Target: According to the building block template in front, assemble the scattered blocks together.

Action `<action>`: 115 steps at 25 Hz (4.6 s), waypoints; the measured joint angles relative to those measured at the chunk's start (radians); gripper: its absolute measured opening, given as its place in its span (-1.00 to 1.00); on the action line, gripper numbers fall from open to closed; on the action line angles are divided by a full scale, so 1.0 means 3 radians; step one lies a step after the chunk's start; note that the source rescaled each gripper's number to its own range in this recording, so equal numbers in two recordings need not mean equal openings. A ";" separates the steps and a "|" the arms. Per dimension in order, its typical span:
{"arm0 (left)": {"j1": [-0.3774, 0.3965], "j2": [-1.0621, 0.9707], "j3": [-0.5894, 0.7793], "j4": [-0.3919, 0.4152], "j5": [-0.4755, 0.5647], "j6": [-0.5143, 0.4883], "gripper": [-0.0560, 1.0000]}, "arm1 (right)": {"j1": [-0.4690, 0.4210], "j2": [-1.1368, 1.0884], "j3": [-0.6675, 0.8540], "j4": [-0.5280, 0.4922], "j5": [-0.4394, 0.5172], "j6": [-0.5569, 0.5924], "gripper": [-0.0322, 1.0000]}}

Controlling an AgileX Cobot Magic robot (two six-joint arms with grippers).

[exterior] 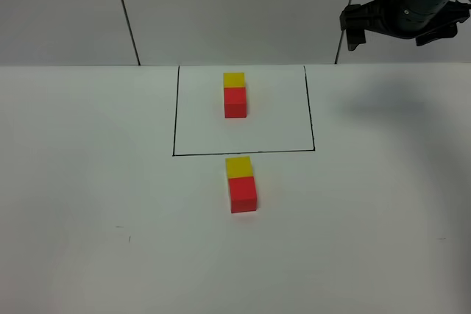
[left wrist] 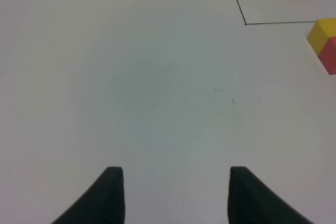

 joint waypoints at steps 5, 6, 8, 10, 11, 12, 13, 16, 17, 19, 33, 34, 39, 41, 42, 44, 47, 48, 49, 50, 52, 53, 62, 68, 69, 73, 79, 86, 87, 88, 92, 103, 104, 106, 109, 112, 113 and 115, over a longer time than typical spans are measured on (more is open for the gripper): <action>0.0000 0.0000 0.0000 0.0000 0.0000 0.0000 -0.86 | -0.0010 -0.0512 0.0815 -0.0027 -0.0382 -0.0014 0.78; 0.0000 0.0000 0.0000 0.0000 0.0000 0.0000 -0.86 | -0.0014 -0.0649 0.1011 -0.0027 -0.0443 -0.0014 0.77; 0.0000 0.0000 0.0000 0.0000 0.0000 0.0000 -0.86 | -0.0024 -0.0917 0.1367 -0.0046 -0.0570 -0.0014 0.76; 0.0000 0.0000 0.0000 0.0000 0.0000 0.0000 -0.86 | -0.0031 -0.1222 0.1738 -0.0058 -0.0678 -0.0014 0.76; 0.0000 0.0000 0.0000 0.0000 0.0000 0.0000 -0.86 | -0.0031 -0.1377 0.1888 -0.0067 -0.0727 -0.0014 0.76; 0.0000 0.0000 0.0000 0.0000 0.0000 0.0000 -0.86 | -0.0031 -0.1506 0.2063 -0.0085 -0.0780 -0.0014 0.76; 0.0000 0.0000 0.0000 0.0000 0.0000 0.0000 -0.86 | -0.0031 -0.1659 0.2225 -0.0093 -0.0803 -0.0014 0.75; 0.0000 0.0000 0.0000 0.0000 0.0000 0.0000 -0.86 | -0.0031 -0.2053 0.2608 -0.0117 -0.0841 -0.0010 0.75; 0.0000 0.0000 0.0000 0.0000 0.0000 0.0000 -0.86 | -0.0031 -0.2225 0.2759 -0.0125 -0.0837 0.0000 0.75; 0.0000 0.0000 0.0000 0.0000 0.0000 0.0000 -0.86 | -0.0031 -0.2501 0.2982 -0.0128 -0.0828 0.0040 0.75; 0.0000 0.0000 0.0000 0.0000 0.0000 0.0000 -0.86 | -0.0031 -0.4513 0.4199 -0.0208 -0.0648 0.0239 0.75; 0.0000 0.0000 0.0000 0.0000 0.0000 0.0000 -0.86 | -0.0031 -0.4626 0.4251 -0.0208 -0.0603 0.0239 0.75; 0.0000 0.0000 0.0000 0.0000 0.0000 0.0000 -0.86 | -0.0031 -0.5313 0.4508 -0.0208 -0.0385 0.0239 0.75; 0.0000 0.0000 0.0000 0.0000 0.0000 0.0000 -0.86 | -0.0031 -0.5580 0.4589 -0.0208 -0.0279 0.0239 0.75; 0.0000 0.0000 0.0000 0.0000 0.0000 0.0000 -0.86 | -0.0031 -0.5682 0.4619 -0.0205 -0.0218 0.0239 0.75; 0.0000 0.0000 0.0000 0.0000 0.0000 0.0000 -0.86 | -0.0031 -0.5898 0.4642 -0.0205 -0.0144 0.0239 0.75; 0.0000 0.0000 0.0000 0.0000 0.0000 0.0000 -0.86 | -0.0031 -0.6158 0.4653 -0.0197 -0.0042 0.0239 0.75; 0.0000 0.0000 0.0000 0.0000 0.0000 0.0000 -0.86 | -0.0031 -0.6238 0.4652 -0.0194 0.0001 0.0239 0.75; 0.0000 0.0000 0.0000 0.0000 0.0000 0.0000 -0.86 | -0.0031 -0.6300 0.4652 -0.0191 0.0052 0.0235 0.75; 0.0000 0.0000 0.0000 0.0000 0.0000 0.0000 -0.86 | -0.0031 -0.6381 0.4652 -0.0190 0.0093 0.0226 0.75; 0.0000 0.0000 0.0000 0.0000 0.0000 0.0000 -0.86 | -0.0031 -0.6494 0.4652 -0.0180 0.0137 0.0197 0.75; 0.0000 0.0000 0.0000 0.0000 0.0000 0.0000 -0.86 | -0.0031 -0.6561 0.4652 -0.0180 0.0152 0.0172 0.75; 0.0000 0.0000 0.0000 0.0000 0.0000 0.0000 -0.86 | -0.0031 -0.6927 0.4788 0.0055 0.0172 -0.0025 0.68; 0.0000 0.0000 0.0000 0.0000 0.0000 0.0000 -0.86 | -0.0031 -0.6927 0.4961 0.0155 0.0063 -0.0025 0.50; 0.0000 0.0000 0.0000 0.0000 0.0000 0.0000 -0.86 | -0.0031 -0.6927 0.4961 0.0155 0.0055 -0.0025 0.46; 0.0000 0.0000 0.0000 0.0000 0.0000 0.0000 -0.86 | -0.0031 -0.6927 0.4993 0.0109 0.0147 -0.0048 0.36; 0.0000 0.0000 0.0000 0.0000 0.0000 0.0000 -0.86 | -0.0031 -0.6927 0.5021 0.0054 0.0217 -0.0065 0.32; 0.0000 0.0000 0.0000 0.0000 0.0000 0.0000 -0.86 | -0.0031 -0.6927 0.5021 0.0049 0.0217 -0.0072 0.32; 0.0000 0.0000 0.0000 0.0000 0.0000 0.0000 -0.86 | -0.0043 -0.6927 0.5021 0.0045 0.0217 -0.0060 0.32; 0.0000 0.0000 0.0000 0.0000 0.0000 0.0000 -0.86 | -0.0072 -0.6927 0.5021 0.0032 0.0217 -0.0040 0.32; 0.0000 0.0000 0.0000 0.0000 0.0000 0.0000 -0.86 | -0.0193 -0.6927 0.5021 -0.0047 0.0234 0.0029 0.32; 0.0000 0.0000 0.0000 0.0000 0.0000 0.0000 -0.86 | -0.0472 -0.6927 0.5021 -0.0100 0.0247 0.0104 0.31; 0.0000 0.0000 0.0000 0.0000 0.0000 0.0000 -0.86 | -0.0500 -0.6927 0.5021 -0.0119 0.0255 0.0133 0.31; 0.0000 0.0000 0.0000 0.0000 0.0000 0.0000 -0.86 | -0.0551 -0.6927 0.5021 -0.0141 0.0255 0.0165 0.31; 0.0000 0.0000 0.0000 0.0000 0.0000 0.0000 -0.86 | -0.0615 -0.6927 0.5021 -0.0148 0.0256 0.0191 0.31; 0.0000 0.0000 0.0000 0.0000 0.0000 0.0000 -0.86 | -0.0629 -0.6927 0.5021 -0.0150 0.0260 0.0192 0.31; 0.0000 0.0000 0.0000 0.0000 0.0000 0.0000 -0.86 | -0.0629 -0.6927 0.5021 -0.0150 0.0260 0.0192 0.31; 0.0000 0.0000 0.0000 0.0000 0.0000 0.0000 -0.86 | -0.0629 -0.6927 0.5021 -0.0150 0.0263 0.0196 0.31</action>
